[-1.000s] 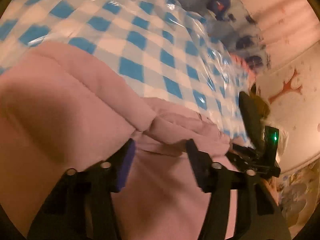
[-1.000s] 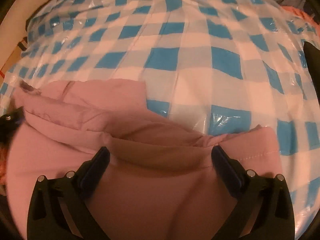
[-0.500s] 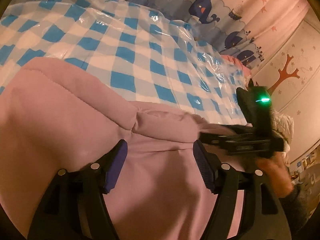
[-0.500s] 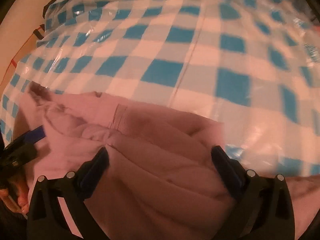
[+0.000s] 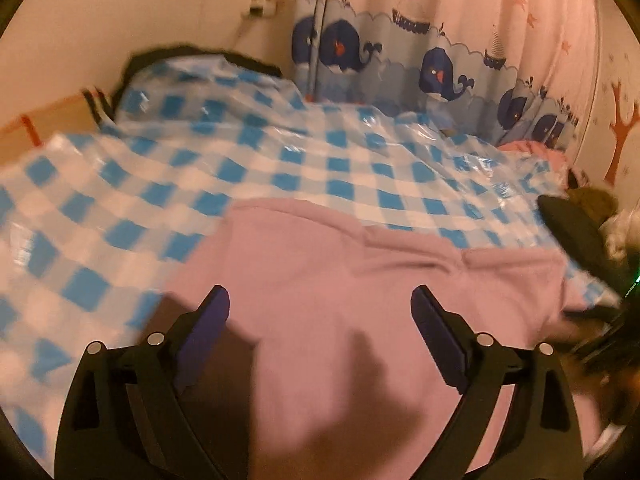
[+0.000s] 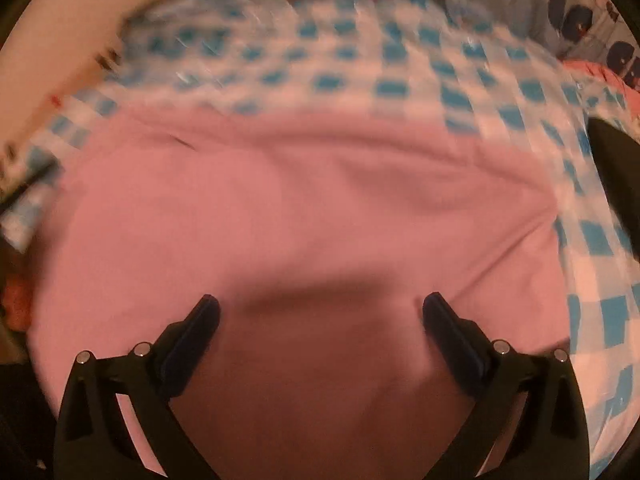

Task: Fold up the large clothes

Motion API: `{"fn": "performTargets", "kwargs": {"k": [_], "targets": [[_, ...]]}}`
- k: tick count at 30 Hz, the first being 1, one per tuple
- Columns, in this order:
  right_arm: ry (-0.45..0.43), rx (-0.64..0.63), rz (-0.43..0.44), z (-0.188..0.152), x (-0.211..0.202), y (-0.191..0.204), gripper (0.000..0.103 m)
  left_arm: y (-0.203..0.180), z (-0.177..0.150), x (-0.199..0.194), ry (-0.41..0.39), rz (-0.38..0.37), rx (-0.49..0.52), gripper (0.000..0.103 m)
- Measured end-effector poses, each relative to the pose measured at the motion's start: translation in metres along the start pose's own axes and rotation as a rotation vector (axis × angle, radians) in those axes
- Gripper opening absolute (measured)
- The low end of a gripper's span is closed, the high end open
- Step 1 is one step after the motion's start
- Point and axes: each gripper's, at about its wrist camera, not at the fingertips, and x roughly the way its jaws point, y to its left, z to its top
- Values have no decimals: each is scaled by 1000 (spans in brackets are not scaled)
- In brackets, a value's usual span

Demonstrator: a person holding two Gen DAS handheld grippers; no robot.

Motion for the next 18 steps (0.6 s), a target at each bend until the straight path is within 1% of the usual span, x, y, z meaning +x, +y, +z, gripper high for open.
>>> {"fn": "performTargets", "kwargs": {"k": [2, 3, 4, 5, 6, 7, 8, 10, 11, 13, 15, 16, 17, 18], "targets": [[-53, -28, -26, -12, -22, 14, 98, 5, -8, -9, -3, 53, 31, 89], [-45, -33, -39, -17, -17, 17, 98, 8, -10, -8, 11, 62, 29, 89], [-16, -30, -51, -25, -6, 17, 98, 15, -11, -3, 47, 54, 4, 89], [6, -22, -31, -38, 14, 13, 98, 17, -11, 1, 68, 56, -11, 89], [-9, -27, -24, -38, 19, 12, 98, 18, -12, 3, 77, 54, -18, 89], [-3, -22, -24, -36, 17, 12, 98, 19, -12, 1, 74, 54, -16, 89], [14, 0, -23, -29, 9, 12, 98, 18, -13, 0, 65, 59, -9, 89], [-43, 25, 19, -20, -12, 17, 98, 16, -13, -8, 35, 61, 8, 89], [-94, -11, 43, -12, -27, 30, 98, 14, -12, -11, 23, 63, 14, 89], [-140, -100, 35, 3, -38, 59, 98, 8, -11, -15, 0, 65, 23, 89], [-159, -158, 61, 19, -35, 84, 98, 3, -10, -21, -22, 60, 34, 89], [-159, -187, 68, 28, -27, 98, 98, 1, -10, -24, -38, 64, 45, 89], [-139, -218, 76, 36, -9, 113, 98, -2, -9, -27, -49, 69, 55, 89], [-99, -236, 72, 36, 9, 122, 98, -3, -9, -29, -58, 71, 62, 89]]}}
